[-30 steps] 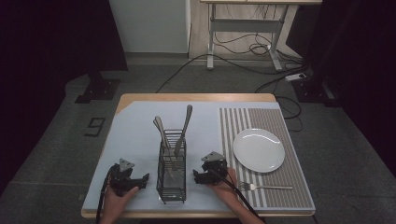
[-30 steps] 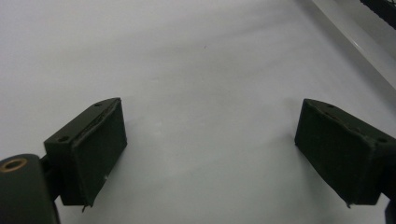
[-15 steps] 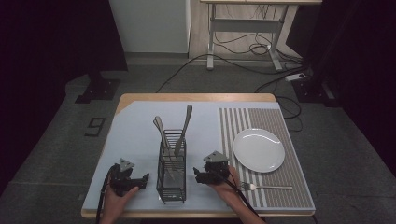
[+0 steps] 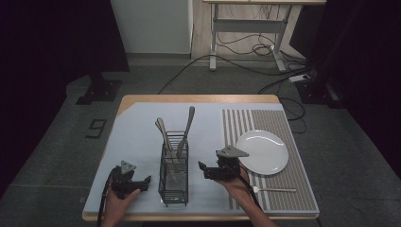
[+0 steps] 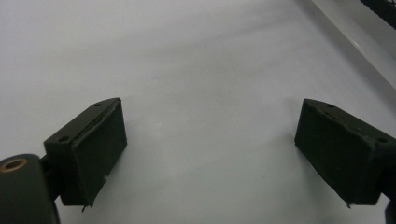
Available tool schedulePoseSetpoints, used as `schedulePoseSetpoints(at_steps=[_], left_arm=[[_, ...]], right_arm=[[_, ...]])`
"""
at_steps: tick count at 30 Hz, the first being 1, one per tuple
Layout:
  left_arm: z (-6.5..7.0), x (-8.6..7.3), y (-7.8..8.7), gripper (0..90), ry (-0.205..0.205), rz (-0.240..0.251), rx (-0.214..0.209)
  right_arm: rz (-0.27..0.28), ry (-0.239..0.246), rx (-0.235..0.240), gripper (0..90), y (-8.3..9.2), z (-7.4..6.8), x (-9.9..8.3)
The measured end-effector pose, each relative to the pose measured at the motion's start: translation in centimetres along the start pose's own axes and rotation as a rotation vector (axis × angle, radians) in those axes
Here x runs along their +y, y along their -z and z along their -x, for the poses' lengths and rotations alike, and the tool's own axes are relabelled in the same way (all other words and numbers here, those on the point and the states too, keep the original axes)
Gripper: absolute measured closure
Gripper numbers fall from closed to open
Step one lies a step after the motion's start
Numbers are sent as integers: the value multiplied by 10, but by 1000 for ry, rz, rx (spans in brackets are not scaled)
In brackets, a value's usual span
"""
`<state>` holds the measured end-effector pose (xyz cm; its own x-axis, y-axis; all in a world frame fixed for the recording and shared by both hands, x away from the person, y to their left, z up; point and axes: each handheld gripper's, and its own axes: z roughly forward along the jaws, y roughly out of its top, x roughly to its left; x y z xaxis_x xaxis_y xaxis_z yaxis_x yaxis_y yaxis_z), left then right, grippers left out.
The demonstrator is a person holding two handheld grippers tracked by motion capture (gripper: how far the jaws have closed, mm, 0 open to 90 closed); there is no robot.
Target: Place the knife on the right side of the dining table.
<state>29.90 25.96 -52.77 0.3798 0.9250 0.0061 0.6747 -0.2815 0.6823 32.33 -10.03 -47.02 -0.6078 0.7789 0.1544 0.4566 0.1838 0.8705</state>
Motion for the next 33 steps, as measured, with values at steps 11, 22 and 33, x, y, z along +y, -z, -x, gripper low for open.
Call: schedulePoseSetpoints(at_steps=[11, 22, 33], left_arm=[[0, 0, 0, 86, 0, 1, 0], [0, 0, 0, 86, 2, 1, 0], [0, 0, 0, 86, 0, -1, 0]], right_arm=[[40, 6, 18, 209, -2, 6, 29], [70, -17, 51, 248, -11, 10, 47], [86, -16, 74, 289, -21, 11, 63]])
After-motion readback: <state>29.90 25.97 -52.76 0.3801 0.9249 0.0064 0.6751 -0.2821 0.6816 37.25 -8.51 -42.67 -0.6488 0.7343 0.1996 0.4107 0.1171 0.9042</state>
